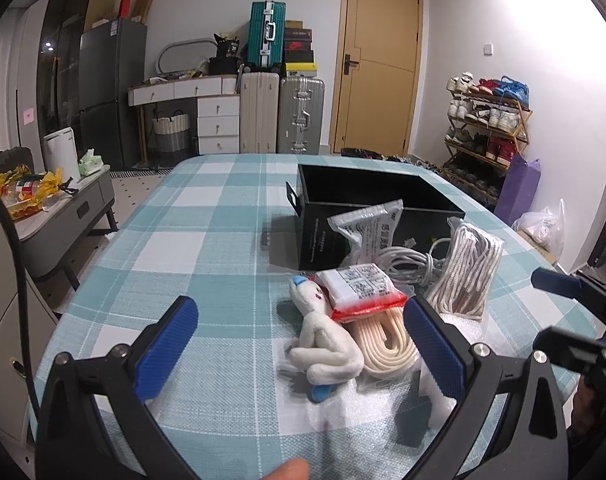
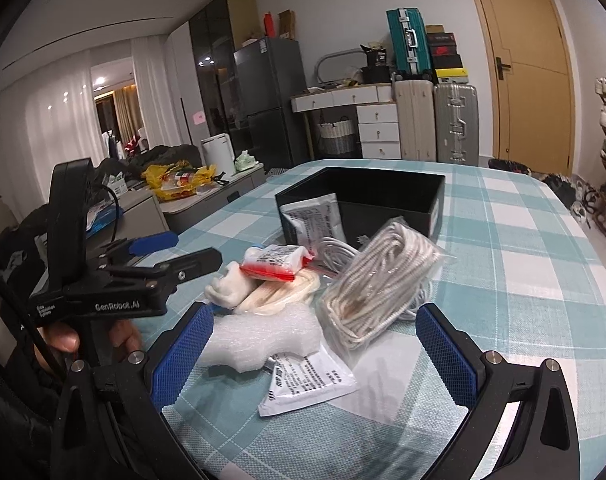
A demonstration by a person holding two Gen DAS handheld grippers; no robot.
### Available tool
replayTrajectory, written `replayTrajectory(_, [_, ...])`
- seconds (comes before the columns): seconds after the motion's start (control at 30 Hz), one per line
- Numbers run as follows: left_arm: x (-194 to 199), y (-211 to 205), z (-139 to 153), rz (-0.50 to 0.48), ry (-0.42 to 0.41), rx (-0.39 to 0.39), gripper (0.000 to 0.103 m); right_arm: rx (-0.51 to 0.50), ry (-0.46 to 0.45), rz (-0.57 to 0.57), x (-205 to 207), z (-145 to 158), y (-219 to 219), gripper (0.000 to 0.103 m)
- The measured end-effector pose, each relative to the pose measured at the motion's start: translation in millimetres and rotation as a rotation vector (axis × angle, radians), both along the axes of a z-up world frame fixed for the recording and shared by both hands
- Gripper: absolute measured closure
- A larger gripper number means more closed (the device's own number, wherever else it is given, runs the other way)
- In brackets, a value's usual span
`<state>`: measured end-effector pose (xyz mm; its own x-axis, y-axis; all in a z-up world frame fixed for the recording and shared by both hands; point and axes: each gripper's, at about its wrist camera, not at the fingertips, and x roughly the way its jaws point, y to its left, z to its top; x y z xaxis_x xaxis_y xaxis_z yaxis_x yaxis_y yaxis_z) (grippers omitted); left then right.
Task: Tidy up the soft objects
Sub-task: 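Grasp the white plush toy with the left gripper while the right grasps the foam block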
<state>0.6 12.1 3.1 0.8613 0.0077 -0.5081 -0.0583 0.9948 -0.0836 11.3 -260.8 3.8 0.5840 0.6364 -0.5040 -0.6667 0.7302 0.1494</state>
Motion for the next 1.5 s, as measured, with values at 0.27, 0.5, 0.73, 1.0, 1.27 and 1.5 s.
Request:
replayTrajectory(0.27, [-2.2,1.4,6.8,0.007,-0.012,0.048,0.0,-0.016,0.028,0.028,1.8,-2.1,8.4,0.0])
replayTrajectory(0.5, [1.5,9.8,3.5,0.002,0.031,0.04,0.0,-0.066,0.043,0.088,-2.5,-4.9,23.2,0.0])
replayTrajectory(0.73, [8.2,12.9,-3.3,-0.038,0.078,0.014,0.001,-0.115,0.076,0.156,1.2,-12.4,44.1,0.0])
replayTrajectory(1.0, [15.5,3.6,-8.8,-0.07,0.117,0.041,0.001,-0.169,0.121,0.185,12.5,-21.7,67.1,0.0])
replayTrajectory(1.27, [27.8,2.7,-14.2,-0.088,0.181,0.021,0.002,-0.199,0.144,0.205,21.2,-30.7,75.6,0.01])
replayTrajectory(1.5, [38.5,8.1,-22.8,-0.099,0.247,-0.043,0.017,-0.175,0.087,0.206,12.5,-24.1,64.0,0.011])
